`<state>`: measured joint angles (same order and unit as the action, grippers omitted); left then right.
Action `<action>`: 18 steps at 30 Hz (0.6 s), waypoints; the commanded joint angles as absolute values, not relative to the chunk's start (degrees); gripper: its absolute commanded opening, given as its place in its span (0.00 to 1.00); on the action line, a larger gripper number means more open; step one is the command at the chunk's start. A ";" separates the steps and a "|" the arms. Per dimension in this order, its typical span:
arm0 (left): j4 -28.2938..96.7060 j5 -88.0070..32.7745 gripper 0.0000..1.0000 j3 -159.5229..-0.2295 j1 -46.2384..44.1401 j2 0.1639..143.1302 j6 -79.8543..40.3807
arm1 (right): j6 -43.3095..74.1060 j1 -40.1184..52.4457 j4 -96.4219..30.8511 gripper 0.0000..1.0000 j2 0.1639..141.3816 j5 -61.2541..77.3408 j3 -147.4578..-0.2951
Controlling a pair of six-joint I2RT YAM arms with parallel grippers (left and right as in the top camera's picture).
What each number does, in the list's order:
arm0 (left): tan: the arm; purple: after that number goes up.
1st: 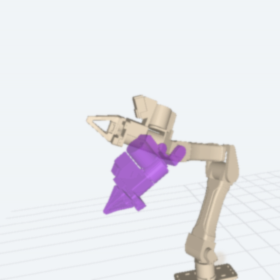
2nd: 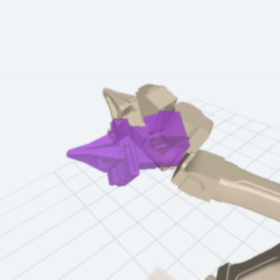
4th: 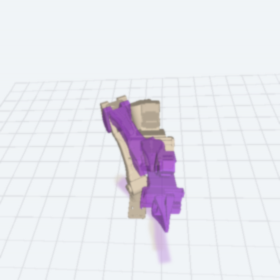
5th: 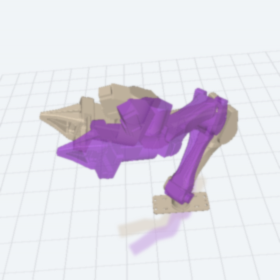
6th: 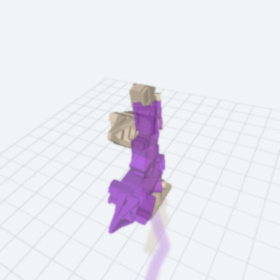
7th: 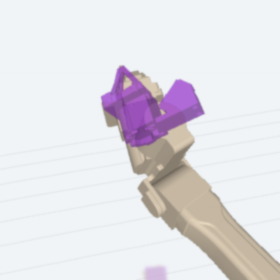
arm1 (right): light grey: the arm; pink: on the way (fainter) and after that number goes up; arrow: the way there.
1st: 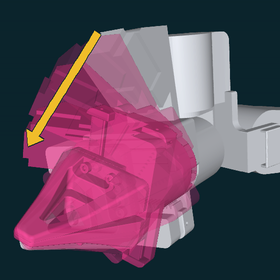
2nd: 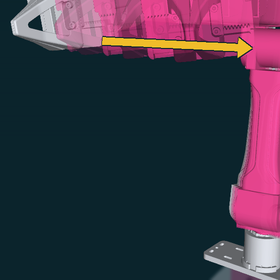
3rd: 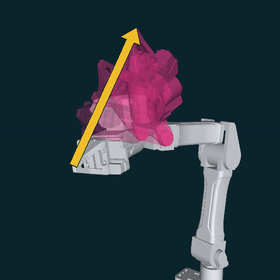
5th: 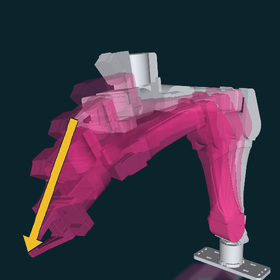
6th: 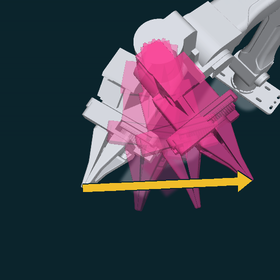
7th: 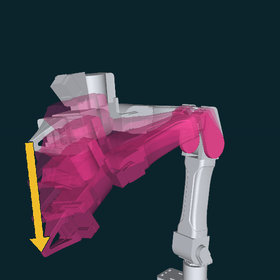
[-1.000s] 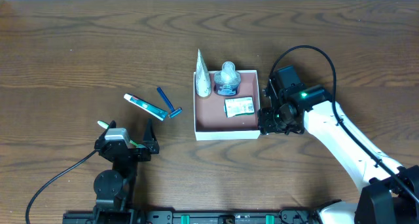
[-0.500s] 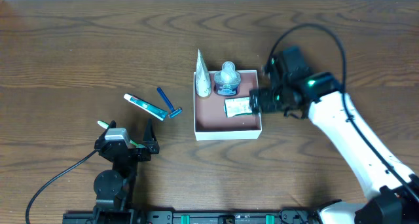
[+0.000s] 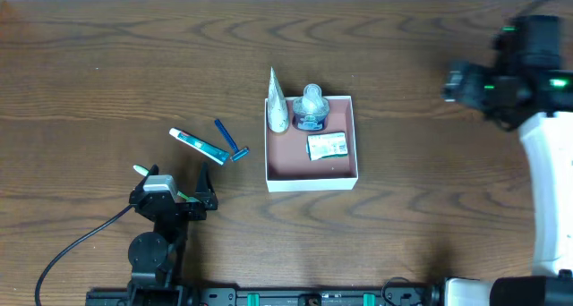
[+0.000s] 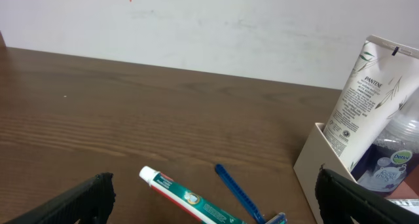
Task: Pack container
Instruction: 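Withdraw the right gripper to the right side, then move the left gripper to the green toothbrush and grasp it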
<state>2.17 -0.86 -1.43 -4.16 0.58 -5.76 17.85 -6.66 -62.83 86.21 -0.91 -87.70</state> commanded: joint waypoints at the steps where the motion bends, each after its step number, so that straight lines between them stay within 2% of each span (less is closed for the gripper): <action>1: 4.23 0.69 0.98 -0.23 -3.88 0.23 -4.99 | 19.27 -13.82 -63.35 0.99 85.62 -1.23 -88.79; 5: 4.19 0.71 0.98 -0.23 -3.86 0.23 -4.97 | 19.27 -18.20 -63.68 0.99 85.60 -1.06 -88.79; 11: 5.32 -2.55 0.98 -2.72 -3.86 0.30 -5.85 | 19.27 -19.57 -63.68 0.99 85.62 -1.06 -88.79; 14: 10.98 -1.54 0.98 -9.13 -3.75 2.20 -9.63 | 19.27 -19.59 -63.68 0.99 85.62 -1.06 -88.79; 18: 21.69 1.87 0.98 -22.61 -2.35 12.43 -10.61 | 19.27 -19.59 -63.68 0.99 85.62 -1.06 -88.79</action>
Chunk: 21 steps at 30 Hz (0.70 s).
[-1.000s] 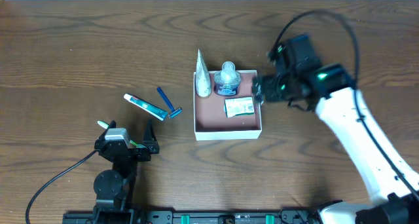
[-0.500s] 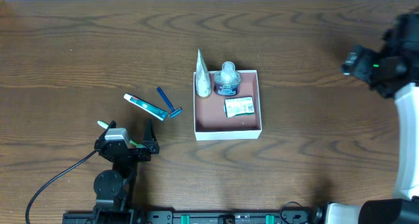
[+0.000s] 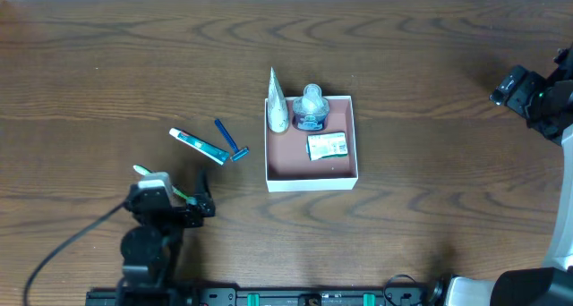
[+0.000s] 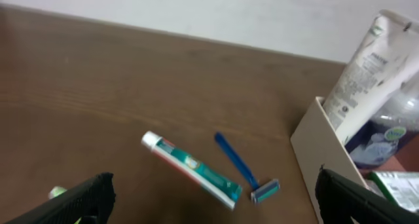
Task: Pack container
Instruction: 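Move the left gripper to the green toothbrush and grasp it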
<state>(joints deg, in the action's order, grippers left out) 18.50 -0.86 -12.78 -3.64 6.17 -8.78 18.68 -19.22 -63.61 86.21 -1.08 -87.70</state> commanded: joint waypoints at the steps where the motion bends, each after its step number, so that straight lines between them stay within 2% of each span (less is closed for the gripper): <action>1: 24.47 2.28 0.98 -26.24 -1.85 15.81 -10.59 | 19.27 -19.59 -63.68 0.99 85.62 -1.06 -88.79; 6: 39.35 -0.58 0.98 -47.05 0.25 35.81 -10.61 | 19.27 -19.59 -63.68 0.99 85.62 -1.06 -88.79; 11: 51.51 -16.73 0.98 -63.75 0.25 51.05 -10.61 | 19.27 -19.57 -63.68 0.99 85.62 -1.06 -88.79; 15: 53.32 -23.75 0.98 -66.50 0.25 57.10 -10.81 | 19.25 -19.57 -63.68 0.99 85.62 -1.06 -88.79; 19: 54.28 -24.82 1.00 -66.50 0.23 61.52 -9.89 | 19.27 -19.59 -63.68 0.99 85.62 -1.06 -88.79; 20: 54.28 -24.51 0.94 -66.50 0.27 62.35 -9.39 | 19.27 -19.59 -63.68 0.99 85.62 -1.06 -88.79; 21: 54.37 -23.73 0.93 -66.50 0.36 63.16 -9.74 | 19.27 -19.57 -63.68 0.99 85.62 -1.06 -88.79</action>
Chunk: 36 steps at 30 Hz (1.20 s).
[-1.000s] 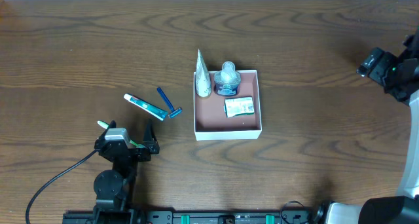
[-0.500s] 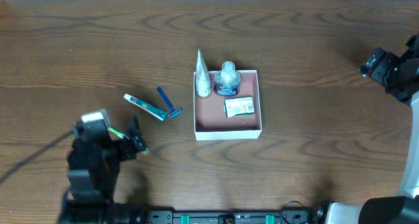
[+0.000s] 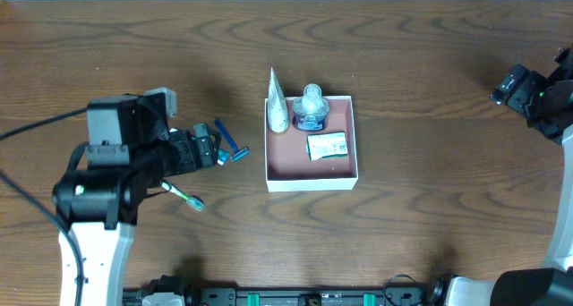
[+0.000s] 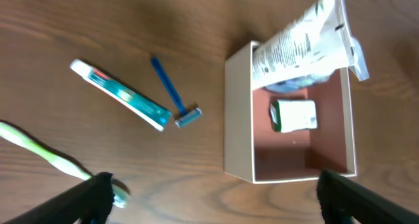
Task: Pack container
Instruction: 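Move the left gripper to the green toothbrush and grasp it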
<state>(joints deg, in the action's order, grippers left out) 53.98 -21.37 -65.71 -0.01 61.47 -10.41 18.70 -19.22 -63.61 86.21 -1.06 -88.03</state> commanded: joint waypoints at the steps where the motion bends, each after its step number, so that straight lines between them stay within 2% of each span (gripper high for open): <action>1: 54.59 -22.28 0.93 -66.50 0.64 64.10 -11.14 | 19.27 -19.57 -63.68 0.99 85.62 -1.06 -88.79; 6: 60.88 -7.99 0.94 -66.46 3.70 69.87 -30.44 | 19.25 -19.59 -63.68 0.99 85.62 -1.06 -88.79; 14: 62.96 -6.83 0.94 -65.82 8.97 81.45 -41.06 | 19.27 -19.59 -63.68 0.99 85.62 -1.06 -88.79; 20: 61.89 -7.70 0.93 -63.02 10.76 86.94 -44.27 | 19.27 -19.59 -63.68 0.99 85.62 -1.06 -88.79; 28: 49.98 -17.65 0.89 -53.32 14.48 87.35 -44.31 | 19.27 -19.59 -63.68 0.99 85.62 -1.06 -88.79; 36: 42.19 -17.30 0.85 -45.52 17.47 87.35 -46.46 | 19.27 -19.57 -63.68 0.99 85.62 -1.06 -88.79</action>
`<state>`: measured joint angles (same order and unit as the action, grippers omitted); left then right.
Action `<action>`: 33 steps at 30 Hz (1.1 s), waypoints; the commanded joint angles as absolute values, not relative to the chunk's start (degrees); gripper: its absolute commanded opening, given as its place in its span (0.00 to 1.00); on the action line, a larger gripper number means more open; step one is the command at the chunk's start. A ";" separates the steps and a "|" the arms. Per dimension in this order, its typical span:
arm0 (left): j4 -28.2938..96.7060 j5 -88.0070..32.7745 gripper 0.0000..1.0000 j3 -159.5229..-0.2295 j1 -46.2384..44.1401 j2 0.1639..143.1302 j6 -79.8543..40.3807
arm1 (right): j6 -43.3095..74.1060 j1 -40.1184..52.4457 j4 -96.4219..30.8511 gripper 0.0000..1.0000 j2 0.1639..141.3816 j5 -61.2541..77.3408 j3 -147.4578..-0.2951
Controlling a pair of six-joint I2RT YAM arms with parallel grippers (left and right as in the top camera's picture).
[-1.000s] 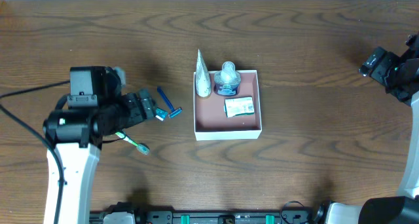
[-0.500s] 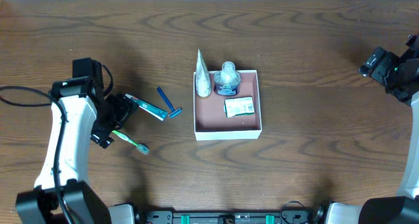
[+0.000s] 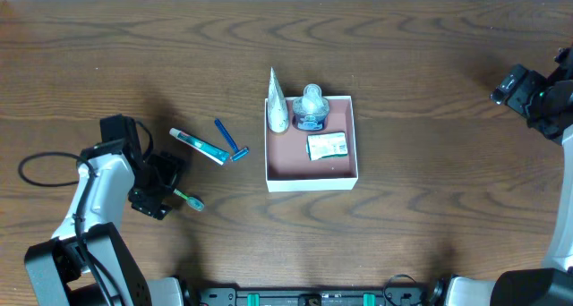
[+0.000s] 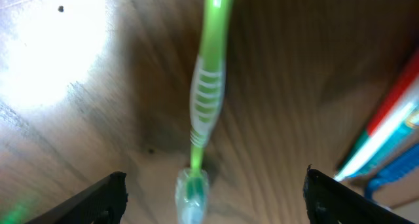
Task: Pack container
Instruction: 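Move the left gripper to the green toothbrush and grasp it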
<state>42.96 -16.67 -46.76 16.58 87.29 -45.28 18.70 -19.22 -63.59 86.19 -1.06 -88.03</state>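
A green toothbrush [image 4: 208, 86] lies on the wooden table, its capped head [image 3: 191, 200] pointing toward the front. My left gripper [image 4: 213, 207] hangs low over it and is open, with one finger [image 4: 98, 199] on each side of the head and not touching it. In the overhead view the left gripper [image 3: 166, 190] hides the handle. The white box [image 3: 311, 180] holds a white tube [image 3: 277, 105], a blue bottle [image 3: 311, 107] and a small green pack [image 3: 327, 146]. The right gripper [image 3: 512, 84] is at the far right edge, too small to judge.
A toothpaste tube [image 3: 199, 145] and a blue razor [image 3: 229, 140] lie just behind the toothbrush, between my left arm and the box. The toothpaste [image 4: 393, 122] shows at the right edge of the left wrist view. A black cable [image 3: 40, 167] loops left of the arm.
My left gripper was high over the table near the toothpaste, looking down on the box. Now it is low over the toothbrush, open around its head. The right arm has not moved.
My left arm sat low at the front edge beside the toothbrush, with the right arm over the table's right side. The right arm then stood at the far right edge. The left gripper was later high above the loose items, and now straddles the toothbrush.
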 commanded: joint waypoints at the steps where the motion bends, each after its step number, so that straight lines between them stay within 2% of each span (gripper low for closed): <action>1: 41.80 -16.88 0.85 -45.15 17.69 87.35 -46.44 | 19.27 -19.59 -63.68 0.99 85.62 -1.06 -88.79; 7: 41.23 -9.50 0.79 -44.40 17.89 87.35 -46.37 | 19.27 -19.57 -63.68 0.99 85.62 -1.06 -88.79; 12: 40.80 -5.78 0.68 -44.40 17.89 87.37 -45.91 | 19.27 -19.59 -63.68 0.99 85.62 -1.06 -88.79; 26: 36.07 -5.30 0.61 -44.40 17.89 96.51 -40.73 | 19.27 -19.59 -63.68 0.99 85.62 -1.06 -88.79; 28: 35.68 -5.28 0.55 -44.42 17.89 98.67 -40.73 | 19.27 -19.59 -63.68 0.99 85.62 -1.06 -88.79; 32: 35.90 -5.28 0.22 -44.42 17.87 101.14 -40.66 | 19.27 -19.59 -63.68 0.99 85.62 -1.06 -88.79; 33: 35.94 -5.30 0.19 -44.42 17.89 101.16 -40.32 | 19.27 -19.59 -63.68 0.99 85.62 -1.06 -88.79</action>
<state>36.99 -5.39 -47.86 17.58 95.55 -41.54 18.70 -19.22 -63.61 86.21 -1.06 -88.03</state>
